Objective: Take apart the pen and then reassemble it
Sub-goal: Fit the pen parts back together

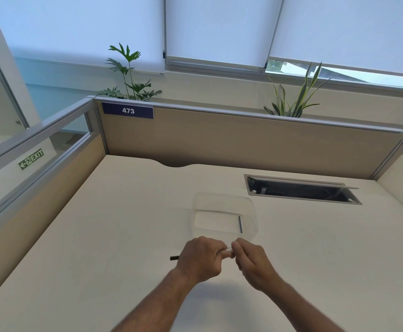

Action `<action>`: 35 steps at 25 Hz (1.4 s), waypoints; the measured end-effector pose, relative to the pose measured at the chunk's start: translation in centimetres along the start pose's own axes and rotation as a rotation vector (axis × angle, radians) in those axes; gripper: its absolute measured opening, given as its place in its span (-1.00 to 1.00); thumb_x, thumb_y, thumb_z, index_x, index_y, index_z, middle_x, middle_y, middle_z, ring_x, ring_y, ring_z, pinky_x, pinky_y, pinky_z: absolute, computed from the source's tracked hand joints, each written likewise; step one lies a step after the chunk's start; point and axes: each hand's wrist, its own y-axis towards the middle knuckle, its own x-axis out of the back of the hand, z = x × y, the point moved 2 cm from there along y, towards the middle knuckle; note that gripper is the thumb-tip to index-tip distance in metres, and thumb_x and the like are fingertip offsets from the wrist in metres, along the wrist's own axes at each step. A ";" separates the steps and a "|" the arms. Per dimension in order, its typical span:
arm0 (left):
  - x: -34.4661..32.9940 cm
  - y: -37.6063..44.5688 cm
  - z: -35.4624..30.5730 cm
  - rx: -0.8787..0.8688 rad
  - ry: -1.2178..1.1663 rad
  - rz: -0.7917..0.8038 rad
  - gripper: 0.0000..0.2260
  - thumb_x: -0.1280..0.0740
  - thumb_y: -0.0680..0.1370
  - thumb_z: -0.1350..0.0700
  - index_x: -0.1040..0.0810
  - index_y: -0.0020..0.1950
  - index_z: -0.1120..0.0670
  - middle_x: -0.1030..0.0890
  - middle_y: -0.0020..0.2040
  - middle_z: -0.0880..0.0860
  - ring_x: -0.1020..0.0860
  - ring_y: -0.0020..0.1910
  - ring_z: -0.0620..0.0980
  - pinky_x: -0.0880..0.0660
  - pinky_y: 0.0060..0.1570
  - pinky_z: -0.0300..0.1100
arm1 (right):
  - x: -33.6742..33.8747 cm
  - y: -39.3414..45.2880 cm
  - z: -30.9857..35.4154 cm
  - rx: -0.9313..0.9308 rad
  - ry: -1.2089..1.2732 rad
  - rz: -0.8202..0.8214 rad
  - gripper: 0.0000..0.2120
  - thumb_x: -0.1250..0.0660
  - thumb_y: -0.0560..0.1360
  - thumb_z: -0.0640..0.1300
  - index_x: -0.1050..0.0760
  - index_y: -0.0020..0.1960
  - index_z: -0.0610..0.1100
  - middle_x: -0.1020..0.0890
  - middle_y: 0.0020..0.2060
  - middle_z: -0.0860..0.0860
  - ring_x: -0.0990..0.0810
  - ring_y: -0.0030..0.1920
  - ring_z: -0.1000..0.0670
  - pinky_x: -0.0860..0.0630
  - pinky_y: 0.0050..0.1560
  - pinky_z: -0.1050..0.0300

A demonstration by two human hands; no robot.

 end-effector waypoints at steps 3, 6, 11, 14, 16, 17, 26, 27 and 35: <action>-0.2 -0.1 -0.1 0.008 -0.112 0.088 -0.74 -0.19 0.57 0.00 -0.65 -0.10 0.03 -0.71 -0.20 0.02 -0.61 -0.26 0.05 -0.57 -0.22 -0.07 | 0.5 -0.2 -0.5 0.211 -0.170 -0.053 -0.70 -0.15 0.62 -0.02 -0.43 -0.28 0.07 -0.52 -0.44 0.25 -0.47 -0.43 0.18 -0.36 -0.36 0.31; -0.3 -0.1 -0.3 0.009 -0.198 0.129 -0.73 -0.17 0.56 0.06 -0.66 -0.15 0.06 -0.71 -0.20 0.05 -0.60 -0.27 0.03 -0.56 -0.23 -0.13 | 0.6 -0.3 -0.8 0.276 -0.206 -0.108 -0.66 -0.14 0.60 0.03 -0.42 -0.32 -0.01 -0.48 -0.49 0.08 -0.45 -0.49 0.09 -0.38 -0.41 0.19; -0.5 0.0 -0.2 -0.009 -0.211 0.081 -0.74 -0.26 0.55 0.04 -0.65 -0.23 0.11 -0.71 -0.28 0.07 -0.59 -0.32 0.04 -0.50 -0.29 -0.20 | 0.0 -0.4 -0.3 0.160 -0.099 -0.109 -0.59 -0.16 0.61 0.04 -0.47 -0.41 0.12 -0.44 -0.57 0.17 -0.35 -0.51 0.14 -0.29 -0.42 0.25; -0.6 0.0 0.0 0.000 -0.188 0.026 -0.74 -0.35 0.51 0.03 -0.58 -0.33 0.14 -0.60 -0.45 0.09 -0.46 -0.46 0.05 -0.46 -0.40 -0.11 | -0.7 -0.4 -0.3 -0.038 0.021 -0.078 -0.52 -0.19 0.65 -0.05 -0.48 -0.45 -0.03 -0.39 -0.60 0.14 -0.30 -0.50 0.13 -0.27 -0.39 0.18; -0.5 0.0 0.1 0.011 -0.189 -0.016 -0.79 -0.40 0.47 0.04 -0.59 -0.32 0.12 -0.59 -0.46 0.07 -0.40 -0.49 -0.03 -0.45 -0.41 -0.12 | -1.3 -0.5 0.0 -0.186 0.068 -0.069 -0.48 -0.17 0.66 -0.03 -0.32 -0.48 -0.08 -0.31 -0.58 0.09 -0.26 -0.50 0.07 -0.25 -0.37 0.10; -0.5 0.0 0.0 0.016 -0.189 -0.034 -0.83 -0.41 0.45 0.04 -0.62 -0.29 0.09 -0.61 -0.44 0.07 -0.41 -0.48 -0.06 -0.47 -0.40 -0.13 | -1.4 -0.6 0.1 -0.270 0.110 -0.067 -0.48 -0.16 0.66 -0.01 -0.29 -0.47 -0.09 -0.30 -0.59 0.05 -0.24 -0.53 0.05 -0.23 -0.40 0.11; -0.6 -0.5 -0.3 -0.077 -0.007 -0.101 -0.95 -0.46 0.42 0.11 -0.70 -0.20 0.07 -0.69 -0.30 0.07 -0.57 -0.30 0.08 -0.52 -0.27 -0.04 | -2.2 -1.6 1.8 -0.867 0.613 0.000 -0.55 -0.11 0.65 0.03 -0.27 -0.39 -0.08 -0.22 -0.59 0.04 -0.11 -0.62 0.05 -0.06 -0.56 0.31; -0.7 -0.5 -0.3 -0.100 0.008 -0.115 -0.96 -0.47 0.40 0.13 -0.69 -0.23 0.08 -0.69 -0.32 0.08 -0.57 -0.33 0.09 -0.51 -0.31 -0.05 | -2.2 -1.7 1.8 -0.896 0.640 0.005 -0.55 -0.11 0.65 0.02 -0.26 -0.40 -0.07 -0.22 -0.59 0.04 -0.11 -0.62 0.05 -0.06 -0.58 0.31; -0.7 -0.3 -0.2 -0.086 -0.093 -0.106 -0.94 -0.44 0.44 0.09 -0.65 -0.16 0.07 -0.67 -0.27 0.04 -0.55 -0.26 0.02 -0.48 -0.24 -0.09 | -1.6 -1.2 1.2 -0.931 0.660 0.023 -0.48 -0.17 0.61 0.08 -0.30 -0.51 -0.04 -0.27 -0.58 0.02 -0.14 -0.60 0.03 -0.11 -0.58 0.27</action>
